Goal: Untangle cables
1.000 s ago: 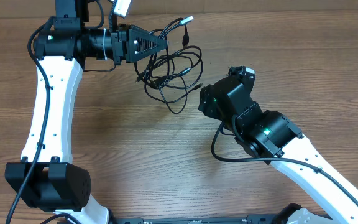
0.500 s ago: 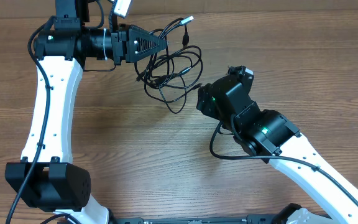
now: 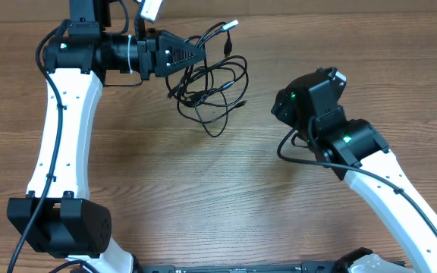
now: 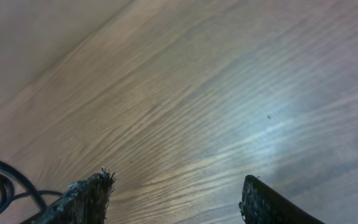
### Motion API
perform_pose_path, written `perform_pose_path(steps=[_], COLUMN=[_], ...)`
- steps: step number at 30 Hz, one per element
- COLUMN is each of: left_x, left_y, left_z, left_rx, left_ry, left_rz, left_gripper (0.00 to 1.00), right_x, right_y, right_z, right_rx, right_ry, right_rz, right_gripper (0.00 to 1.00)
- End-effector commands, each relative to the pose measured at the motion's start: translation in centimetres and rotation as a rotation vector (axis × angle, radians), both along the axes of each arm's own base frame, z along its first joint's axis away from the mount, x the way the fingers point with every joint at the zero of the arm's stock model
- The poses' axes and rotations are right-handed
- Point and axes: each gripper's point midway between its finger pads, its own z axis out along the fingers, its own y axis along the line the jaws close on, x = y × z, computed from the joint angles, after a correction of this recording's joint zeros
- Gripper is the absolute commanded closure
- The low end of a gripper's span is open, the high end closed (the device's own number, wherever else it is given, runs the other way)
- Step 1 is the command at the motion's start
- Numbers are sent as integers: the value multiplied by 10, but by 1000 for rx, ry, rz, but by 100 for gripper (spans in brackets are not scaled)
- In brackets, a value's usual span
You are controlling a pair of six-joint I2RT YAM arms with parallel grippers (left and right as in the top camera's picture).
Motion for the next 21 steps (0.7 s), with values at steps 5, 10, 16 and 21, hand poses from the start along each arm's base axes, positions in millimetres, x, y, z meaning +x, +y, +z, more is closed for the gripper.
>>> perform_pose_path(steps=[5,10,16,21], left_x=[-22,-23,-23,-23], left_y=[-19,-31,-33,-33], left_z=[26,34,36,36], left_rx=[-51,-67,-71,-71], left_ry=[-339,-473,-509,-511], left_rz=[-83,-118,-123,-123], left_gripper=[96,96,96,96], right_x=[-4,-3,-3,-2], right_y=[29,29,29,28], right_z=[4,5,5,5], right_rx=[-5,-22,-38,-42], right_ry=[-10,-22,-27,-28], right_rz=[273,291,306,301], right_gripper=[32,31,31,32])
